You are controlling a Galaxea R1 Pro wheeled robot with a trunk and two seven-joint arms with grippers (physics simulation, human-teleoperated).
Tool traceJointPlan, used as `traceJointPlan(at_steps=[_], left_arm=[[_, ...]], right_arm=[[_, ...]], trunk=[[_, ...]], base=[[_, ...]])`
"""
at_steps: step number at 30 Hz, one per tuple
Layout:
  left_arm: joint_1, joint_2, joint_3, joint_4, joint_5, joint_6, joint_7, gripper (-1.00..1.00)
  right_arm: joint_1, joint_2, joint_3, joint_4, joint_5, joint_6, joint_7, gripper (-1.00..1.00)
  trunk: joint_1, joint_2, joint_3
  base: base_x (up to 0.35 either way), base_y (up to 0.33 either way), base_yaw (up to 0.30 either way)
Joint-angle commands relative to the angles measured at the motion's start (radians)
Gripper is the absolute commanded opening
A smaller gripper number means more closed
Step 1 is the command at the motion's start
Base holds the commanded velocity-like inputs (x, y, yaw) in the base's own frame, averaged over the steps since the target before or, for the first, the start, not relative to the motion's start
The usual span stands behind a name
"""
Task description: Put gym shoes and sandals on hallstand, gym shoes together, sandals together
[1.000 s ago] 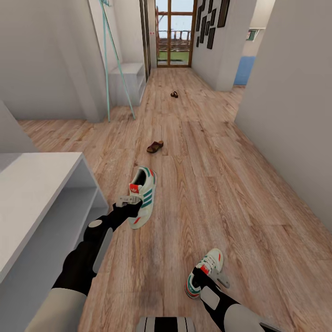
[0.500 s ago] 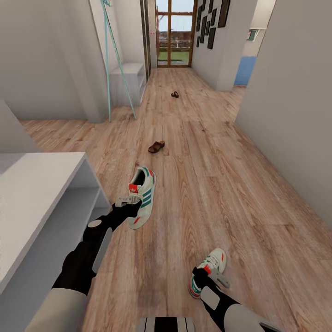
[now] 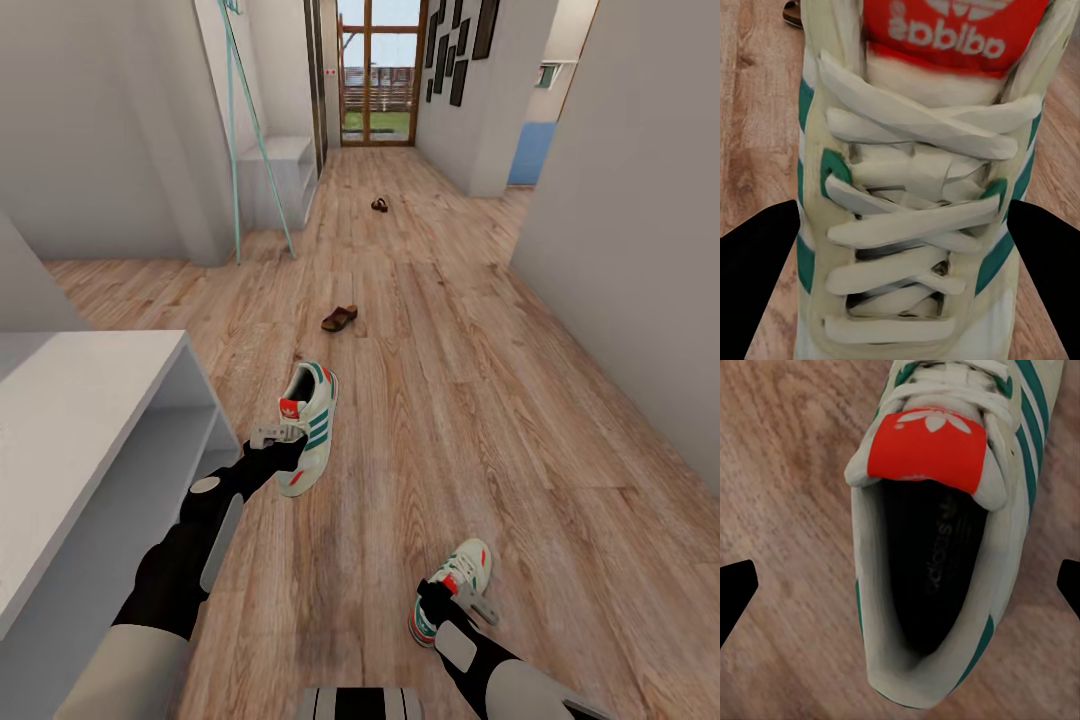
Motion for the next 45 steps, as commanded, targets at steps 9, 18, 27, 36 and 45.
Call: traceJointPlan(at_steps=[9,18,27,36,45], left_arm=[[0.0,-0.001,0.0,0.0,0.0,0.0,0.0,-1.0],[0.0,-0.001,0.0,0.0,0.0,0.0,0.0,-1.0],[0.0,-0.001,0.0,-0.001,0.001,0.0,0.001,-1.0],[0.0,0.0,0.001,-0.001,0.001,0.0,0.001,-1.0],[0.0,0.001,0.002,-0.001,0.0,0.0,0.001,-1.0]], right_arm=[[0.001,0.0,0.0,0.0,0.0,0.0,0.001,1.0],[0.001,0.0,-0.001,0.0,0.0,0.0,0.0,1.0],[0.001,0.0,-0.001,0.0,0.0,0.0,0.001,1.0],[0.001,0.0,-0.001,0.0,0.0,0.0,0.0,1.0],[0.001,0.0,0.0,0.0,0.0,0.0,0.0,1.0]], trunk=[[0.0,0.0,0.0],[0.0,0.0,0.0],[0.0,0.0,0.0],[0.0,0.0,0.0],[0.0,0.0,0.0]], base=[[0.0,0.0,0.0],[0.0,0.0,0.0],[0.0,0.0,0.0],[0.0,0.0,0.0],[0.0,0.0,0.0]])
